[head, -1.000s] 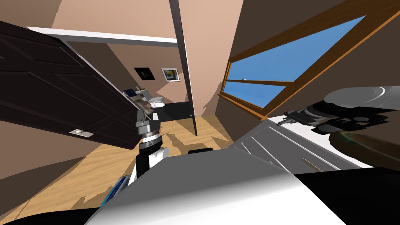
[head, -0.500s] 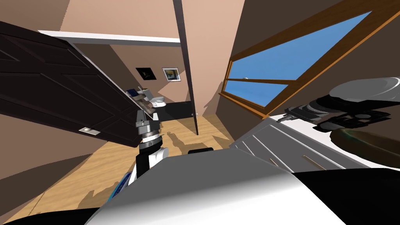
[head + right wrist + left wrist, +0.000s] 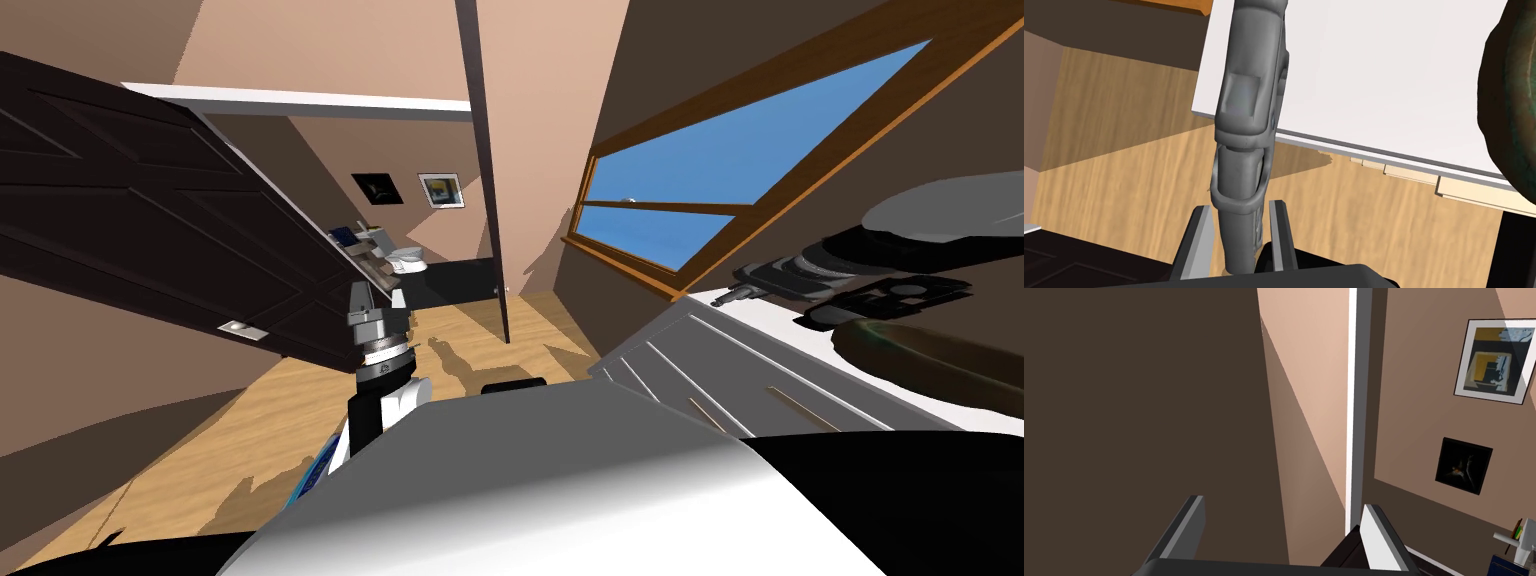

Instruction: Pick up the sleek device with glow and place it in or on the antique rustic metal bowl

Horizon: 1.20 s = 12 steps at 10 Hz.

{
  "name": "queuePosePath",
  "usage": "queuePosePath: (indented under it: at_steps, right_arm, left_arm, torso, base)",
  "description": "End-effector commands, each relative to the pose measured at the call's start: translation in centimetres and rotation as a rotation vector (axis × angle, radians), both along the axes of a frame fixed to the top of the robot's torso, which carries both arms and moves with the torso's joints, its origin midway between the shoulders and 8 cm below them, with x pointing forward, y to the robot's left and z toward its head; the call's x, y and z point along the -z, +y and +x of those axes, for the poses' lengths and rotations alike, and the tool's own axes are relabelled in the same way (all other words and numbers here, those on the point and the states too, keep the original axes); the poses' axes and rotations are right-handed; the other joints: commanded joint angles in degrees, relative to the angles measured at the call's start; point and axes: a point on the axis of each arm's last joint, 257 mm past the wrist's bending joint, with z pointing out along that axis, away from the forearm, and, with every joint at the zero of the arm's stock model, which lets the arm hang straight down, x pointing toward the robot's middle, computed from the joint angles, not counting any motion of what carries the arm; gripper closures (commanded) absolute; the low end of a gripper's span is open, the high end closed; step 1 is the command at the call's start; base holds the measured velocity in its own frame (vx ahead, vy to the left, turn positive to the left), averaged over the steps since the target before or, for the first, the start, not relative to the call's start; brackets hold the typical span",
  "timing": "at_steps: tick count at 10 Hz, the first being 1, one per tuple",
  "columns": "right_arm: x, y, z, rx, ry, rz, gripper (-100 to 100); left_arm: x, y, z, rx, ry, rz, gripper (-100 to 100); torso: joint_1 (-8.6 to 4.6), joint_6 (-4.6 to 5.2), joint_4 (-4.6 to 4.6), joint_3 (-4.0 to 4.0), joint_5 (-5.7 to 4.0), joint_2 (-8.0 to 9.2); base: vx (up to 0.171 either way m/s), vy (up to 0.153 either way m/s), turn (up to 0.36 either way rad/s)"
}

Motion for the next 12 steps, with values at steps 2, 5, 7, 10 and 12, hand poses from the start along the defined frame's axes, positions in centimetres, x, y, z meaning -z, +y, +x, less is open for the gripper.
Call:
queuePosePath:
  at_steps: [2, 5, 7, 10, 12]
  right_arm:
    - [-2.0, 0.5, 0.4, -0.033, 0.011, -0.014, 100]
    - [-4.5, 1.3, 0.6, -0.059, 0.02, -0.031, 100]
    - [-6.5, 1.9, 0.6, -0.066, 0.026, -0.04, 100]
    - [-8.4, 2.8, 0.2, -0.043, 0.032, -0.034, 100]
    - [-9.4, 3.3, -0.3, -0.013, 0.037, -0.023, 100]
  left_arm:
    - [0.0, 0.0, 0.0, 0.0, 0.0, 0.0, 0]
    - [0.0, 0.0, 0.0, 0.0, 0.0, 0.0, 0]
    - [0.0, 0.0, 0.0, 0.0, 0.0, 0.0, 0]
    - [0.0, 0.0, 0.0, 0.0, 0.0, 0.0, 0]
    - [0.0, 0.0, 0.0, 0.0, 0.0, 0.0, 0]
  torso:
    - [-0.12, 0.01, -0.02, -0.04, -0.03, -0.07]
    - [-0.06, 0.06, 0.07, 0.15, 0.04, 0.23]
    - [-0.22, 0.07, 0.05, 0.08, 0.0, 0.12]
    - [-0.47, 0.14, 0.05, 0.08, -0.08, 0.11]
    - [-0.86, 0.25, 0.09, 0.14, -0.18, 0.17]
  base:
    - [-0.047, 0.017, -0.006]
    - [-0.09, 0.011, -0.029]
    - [-0.057, -0.039, -0.061]
    - [-0.05, -0.08, -0.092]
    - [-0.023, -0.162, -0.167]
